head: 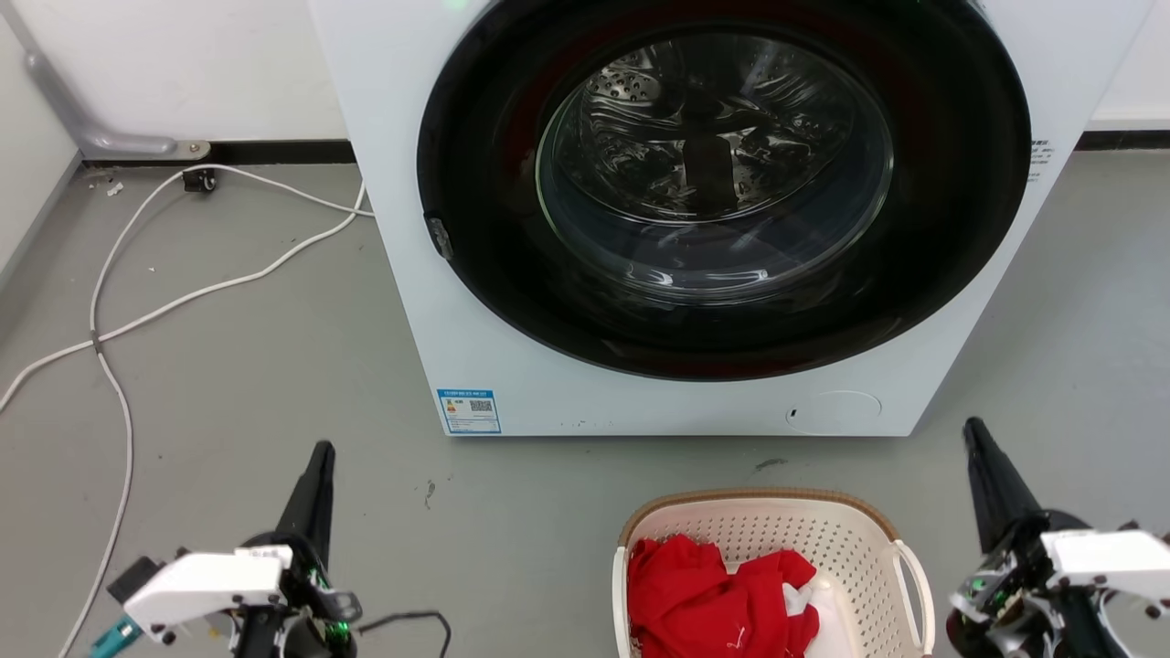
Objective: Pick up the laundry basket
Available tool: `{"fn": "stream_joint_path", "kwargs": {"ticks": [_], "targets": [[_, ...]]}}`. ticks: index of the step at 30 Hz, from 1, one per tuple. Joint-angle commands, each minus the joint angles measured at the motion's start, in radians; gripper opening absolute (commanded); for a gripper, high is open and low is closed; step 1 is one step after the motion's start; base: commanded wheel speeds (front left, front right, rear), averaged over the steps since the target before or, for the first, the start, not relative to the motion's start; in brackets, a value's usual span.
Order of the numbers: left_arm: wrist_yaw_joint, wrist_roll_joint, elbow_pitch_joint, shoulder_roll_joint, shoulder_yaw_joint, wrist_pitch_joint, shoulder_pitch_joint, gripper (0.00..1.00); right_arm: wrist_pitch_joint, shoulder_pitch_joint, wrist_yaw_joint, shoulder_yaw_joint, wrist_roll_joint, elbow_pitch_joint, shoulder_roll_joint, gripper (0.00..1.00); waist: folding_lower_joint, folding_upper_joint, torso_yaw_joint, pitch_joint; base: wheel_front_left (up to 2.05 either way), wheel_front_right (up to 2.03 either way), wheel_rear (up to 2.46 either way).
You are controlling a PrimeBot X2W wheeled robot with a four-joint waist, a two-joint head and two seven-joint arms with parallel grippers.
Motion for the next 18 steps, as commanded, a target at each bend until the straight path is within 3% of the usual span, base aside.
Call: {"fn": "stream_joint_path", "kwargs": {"ticks": [1,12,18], "targets": [[0.000,0.000,0.003,-0.001,-0.001,-0.001,0.002,1.00,-0.001,0.002,0.000,0.001,0.000,0.003,0.000,1.00,0.0000,0.0000,0.000,0.000,0.00,0.00,0.00],[0.000,0.007,-0.034,-0.001,-0.045,-0.052,0.002,1.00,-0.050,0.012,0.000,0.041,-0.012,-0.042,0.001,1.00,0.0000,0.0000,0.000,0.001,0.00,0.00,0.00],[0.000,0.104,-0.083,-0.001,-0.053,-0.084,0.002,1.00,-0.085,0.019,0.000,0.056,-0.081,-0.061,-0.002,1.00,0.0000,0.0000,0.000,0.001,0.00,0.00,0.00]]}}
